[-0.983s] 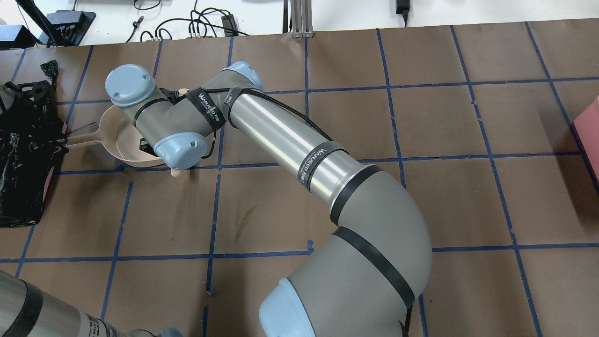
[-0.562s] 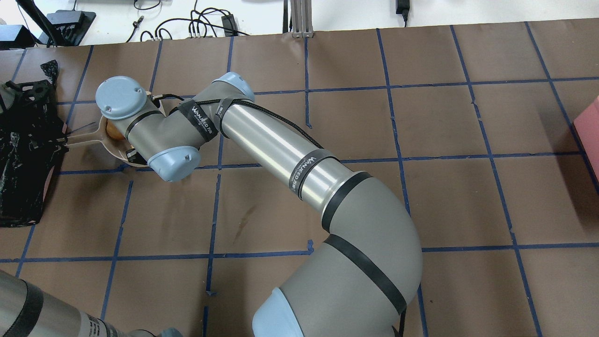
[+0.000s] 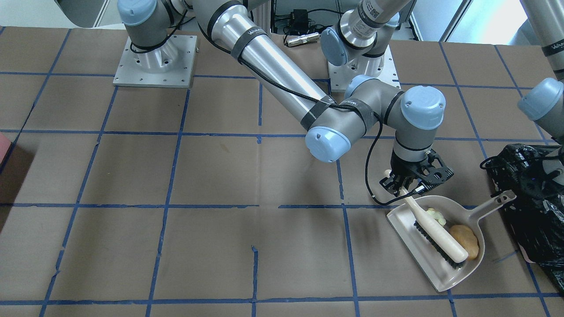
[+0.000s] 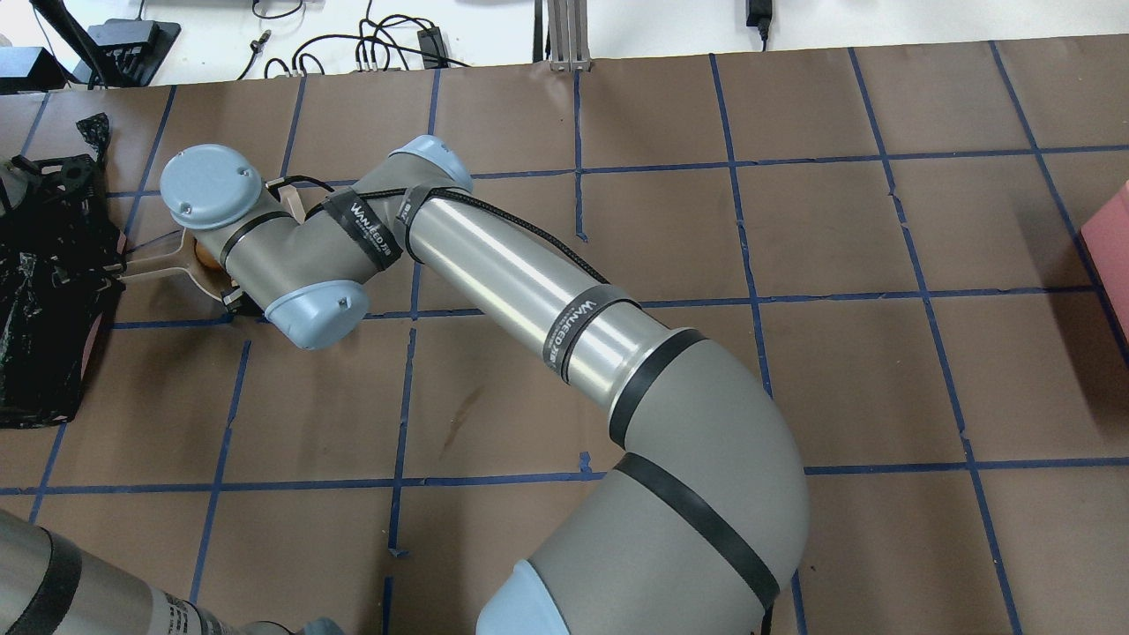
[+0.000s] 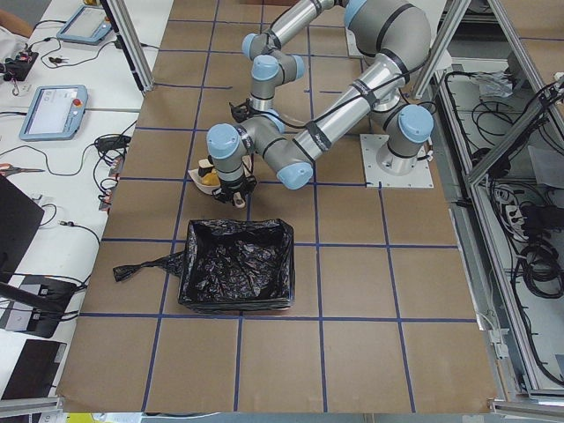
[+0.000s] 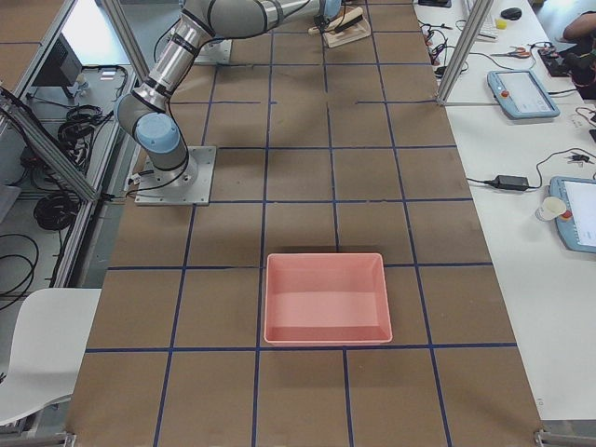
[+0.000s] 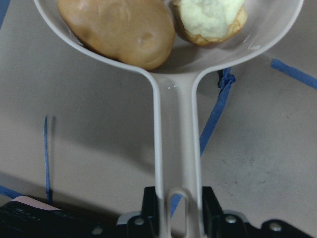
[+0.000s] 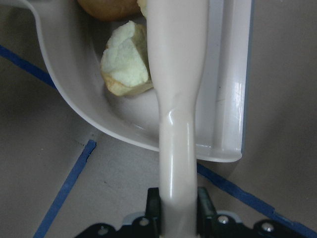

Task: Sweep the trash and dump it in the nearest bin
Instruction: 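Sweep the potato and foam chunks into the dustpan with the brush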

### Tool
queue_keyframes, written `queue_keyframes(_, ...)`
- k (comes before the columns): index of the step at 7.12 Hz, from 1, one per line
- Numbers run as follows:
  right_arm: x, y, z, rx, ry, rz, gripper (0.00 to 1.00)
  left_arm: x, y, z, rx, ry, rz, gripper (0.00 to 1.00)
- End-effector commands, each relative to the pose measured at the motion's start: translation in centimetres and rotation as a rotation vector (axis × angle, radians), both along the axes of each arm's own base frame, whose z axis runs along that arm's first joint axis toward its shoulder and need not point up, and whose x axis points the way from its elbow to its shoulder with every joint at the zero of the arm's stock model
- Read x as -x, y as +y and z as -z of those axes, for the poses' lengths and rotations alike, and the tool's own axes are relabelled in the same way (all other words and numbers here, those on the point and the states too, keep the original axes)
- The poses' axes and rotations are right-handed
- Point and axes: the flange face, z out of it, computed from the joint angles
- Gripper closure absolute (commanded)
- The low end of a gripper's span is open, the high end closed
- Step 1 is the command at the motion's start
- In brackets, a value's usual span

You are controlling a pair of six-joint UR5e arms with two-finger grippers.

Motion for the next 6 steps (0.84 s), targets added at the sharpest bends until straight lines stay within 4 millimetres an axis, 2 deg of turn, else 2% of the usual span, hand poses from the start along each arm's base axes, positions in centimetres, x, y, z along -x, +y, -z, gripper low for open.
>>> queue_keyframes(1, 4.1, -0.7, -3.9, -0.116, 0.095, 0.102, 1.00, -0.2, 0.1, 0.0, -0.012, -0.015, -0.002, 1.00)
queue_keyframes(3, 9.7, 2.1, -4.7, -0.213, 0.195, 0.207, 1.00, 0.0, 0.0, -0.1, -0.010, -0.018, -0.001, 1.00)
queue_keyframes(5, 18.1, 8.2, -7.1, -0.247, 0.231, 0.303, 1.00, 0.1, 0.0, -0.6, -0.003, -0.023, 0.001, 1.00)
queue_keyframes(6, 22.3, 10.2, -7.2, -0.217, 0.230, 0.336, 1.00, 0.0, -0.1, -0.5, 0.005, -0.017, 0.000, 1.00)
